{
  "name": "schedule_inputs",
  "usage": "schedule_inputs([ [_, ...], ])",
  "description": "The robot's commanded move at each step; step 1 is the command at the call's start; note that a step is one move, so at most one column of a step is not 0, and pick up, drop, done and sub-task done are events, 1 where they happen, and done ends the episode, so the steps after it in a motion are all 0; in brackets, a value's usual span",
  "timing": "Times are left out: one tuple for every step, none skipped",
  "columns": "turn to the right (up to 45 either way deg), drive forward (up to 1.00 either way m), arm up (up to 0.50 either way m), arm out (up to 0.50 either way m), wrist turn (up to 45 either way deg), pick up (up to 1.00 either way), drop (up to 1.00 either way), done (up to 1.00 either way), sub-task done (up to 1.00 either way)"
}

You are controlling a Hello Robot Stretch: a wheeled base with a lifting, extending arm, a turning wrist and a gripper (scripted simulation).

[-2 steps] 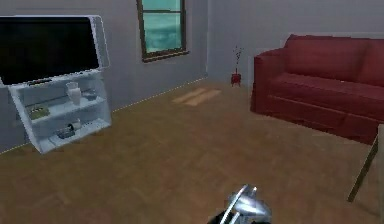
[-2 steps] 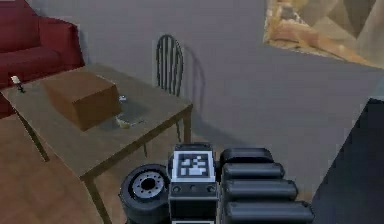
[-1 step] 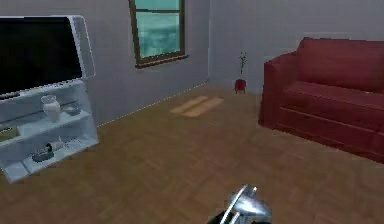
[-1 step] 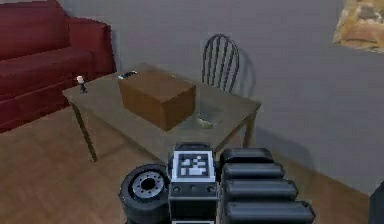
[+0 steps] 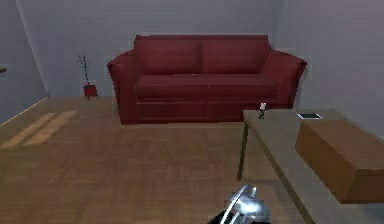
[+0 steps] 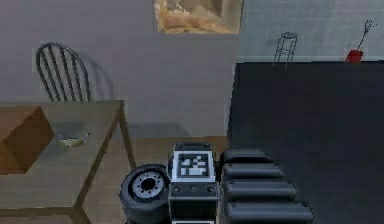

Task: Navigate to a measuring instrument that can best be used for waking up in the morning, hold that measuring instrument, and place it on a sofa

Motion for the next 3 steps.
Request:
schedule_inputs([
  [0.0,1.00,0.00,0.00,0.0,0.00,0.00,0.00,0.00],
  [3.0,0.00,0.00,0.00,0.0,0.00,0.00,0.00,0.00],
  [0.0,1.00,0.00,0.00,0.0,0.00,0.00,0.00,0.00],
])
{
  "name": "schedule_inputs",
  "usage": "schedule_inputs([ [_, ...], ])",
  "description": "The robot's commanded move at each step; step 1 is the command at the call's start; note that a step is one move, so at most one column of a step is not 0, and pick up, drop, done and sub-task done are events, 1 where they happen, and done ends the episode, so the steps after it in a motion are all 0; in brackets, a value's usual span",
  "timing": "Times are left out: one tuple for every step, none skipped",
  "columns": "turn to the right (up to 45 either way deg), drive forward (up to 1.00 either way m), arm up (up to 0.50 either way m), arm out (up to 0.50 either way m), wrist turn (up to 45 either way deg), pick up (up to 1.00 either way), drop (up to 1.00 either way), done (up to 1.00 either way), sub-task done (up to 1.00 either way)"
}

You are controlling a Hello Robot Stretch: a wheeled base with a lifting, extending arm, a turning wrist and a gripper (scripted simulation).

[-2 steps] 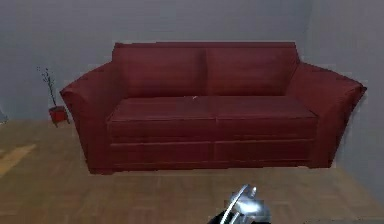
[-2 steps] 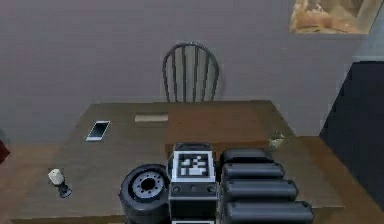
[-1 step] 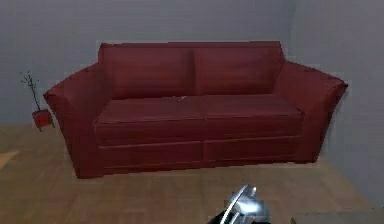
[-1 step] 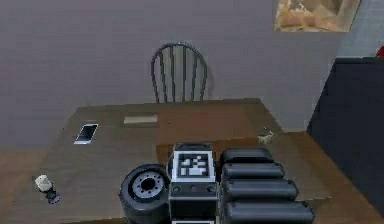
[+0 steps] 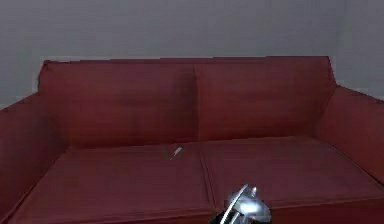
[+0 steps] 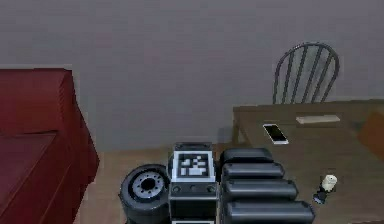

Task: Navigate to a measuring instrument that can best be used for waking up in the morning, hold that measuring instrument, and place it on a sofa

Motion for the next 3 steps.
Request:
schedule_inputs([
  [-45.0,0.00,0.00,0.00,0.0,0.00,0.00,0.00,0.00],
  [-36.0,0.00,0.00,0.00,0.0,0.00,0.00,0.00,0.00],
  [0.0,0.00,0.00,0.48,0.0,0.00,0.00,0.00,0.00],
])
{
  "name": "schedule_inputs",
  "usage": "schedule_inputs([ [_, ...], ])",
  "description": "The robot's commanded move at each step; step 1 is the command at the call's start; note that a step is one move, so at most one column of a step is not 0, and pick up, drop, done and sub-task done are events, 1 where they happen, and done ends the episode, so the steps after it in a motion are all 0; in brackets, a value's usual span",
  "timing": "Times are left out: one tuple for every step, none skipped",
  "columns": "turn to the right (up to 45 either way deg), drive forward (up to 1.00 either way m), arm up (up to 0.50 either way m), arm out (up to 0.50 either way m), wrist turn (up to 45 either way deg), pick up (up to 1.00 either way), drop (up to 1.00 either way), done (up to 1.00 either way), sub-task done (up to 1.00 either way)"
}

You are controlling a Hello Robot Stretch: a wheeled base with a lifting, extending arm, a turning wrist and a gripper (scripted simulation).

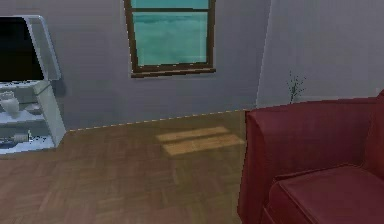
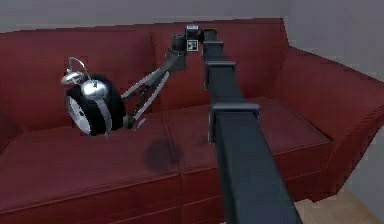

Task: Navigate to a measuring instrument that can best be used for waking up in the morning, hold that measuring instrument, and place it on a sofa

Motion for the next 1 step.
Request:
schedule_inputs([
  [0.0,0.00,0.00,0.00,45.0,0.00,0.00,0.00,0.00],
])
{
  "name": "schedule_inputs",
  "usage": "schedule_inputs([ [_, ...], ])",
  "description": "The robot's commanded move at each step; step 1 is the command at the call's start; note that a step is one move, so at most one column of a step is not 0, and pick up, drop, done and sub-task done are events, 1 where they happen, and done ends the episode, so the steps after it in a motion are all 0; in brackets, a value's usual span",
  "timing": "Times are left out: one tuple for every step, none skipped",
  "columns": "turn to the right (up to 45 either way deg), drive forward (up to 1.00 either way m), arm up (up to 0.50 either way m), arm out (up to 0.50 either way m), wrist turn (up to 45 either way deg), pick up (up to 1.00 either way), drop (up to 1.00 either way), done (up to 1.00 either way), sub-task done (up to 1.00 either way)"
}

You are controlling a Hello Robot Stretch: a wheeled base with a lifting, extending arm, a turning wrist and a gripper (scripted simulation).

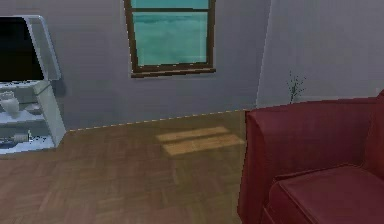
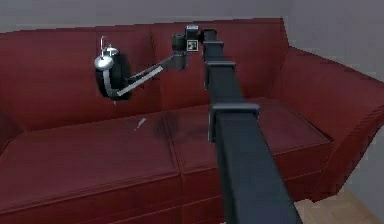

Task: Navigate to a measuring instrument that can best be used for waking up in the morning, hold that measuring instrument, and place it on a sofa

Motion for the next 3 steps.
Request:
schedule_inputs([
  [0.0,0.00,0.00,0.00,45.0,0.00,0.00,0.00,0.00],
  [0.0,0.00,0.00,0.00,24.0,0.00,0.00,0.00,0.00],
  [0.0,0.00,-0.20,0.00,0.0,0.00,0.00,0.00,0.00],
])
